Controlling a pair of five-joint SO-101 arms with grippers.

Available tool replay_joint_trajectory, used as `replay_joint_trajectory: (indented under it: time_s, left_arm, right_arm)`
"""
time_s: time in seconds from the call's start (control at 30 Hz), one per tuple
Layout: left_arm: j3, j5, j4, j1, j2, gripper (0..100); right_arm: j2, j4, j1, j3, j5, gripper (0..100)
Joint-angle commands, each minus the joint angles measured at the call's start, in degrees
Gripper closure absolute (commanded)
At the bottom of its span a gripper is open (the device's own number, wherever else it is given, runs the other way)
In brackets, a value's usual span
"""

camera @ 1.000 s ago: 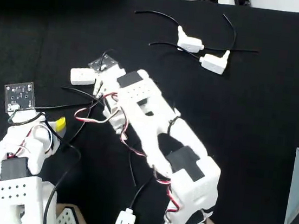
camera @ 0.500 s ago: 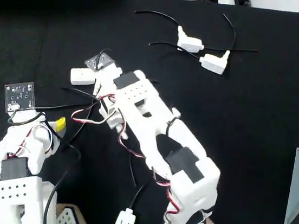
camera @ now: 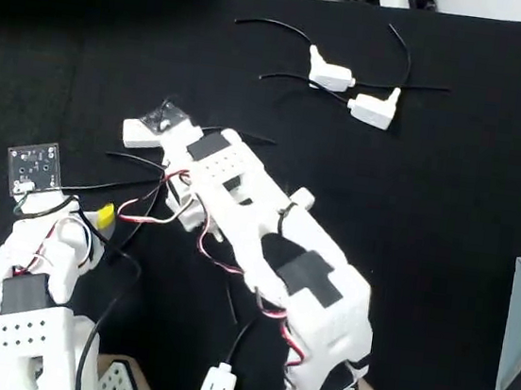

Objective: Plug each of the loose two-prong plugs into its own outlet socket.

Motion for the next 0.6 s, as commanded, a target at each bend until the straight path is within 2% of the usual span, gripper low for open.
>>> replay_joint_trajectory:
  time_s: [0.0,0.1,0.3,0.57]
  left_arm:
    - [-0.4,0.1,-1.3,-0.4,-0.4,72]
    - [-0.4,0.1,-1.3,-0.4,-0.4,72]
    - [-0.3,0.1,-1.3,-0.4,-0.4,72]
    - [-0.3,0.1,-1.3,-0.4,-0.4,72]
  right_arm:
    - [1.6,-0.4,1.7,-2.2,-0.5,80.8]
    - [2.0,-0.4,1.7,-2.2,-0.4,82.3]
    - [0.5,-0.7,2.3,-2.4,0.1,98.9]
    - [-14.3,6.9,3.8,-2.0,1.9,98.7]
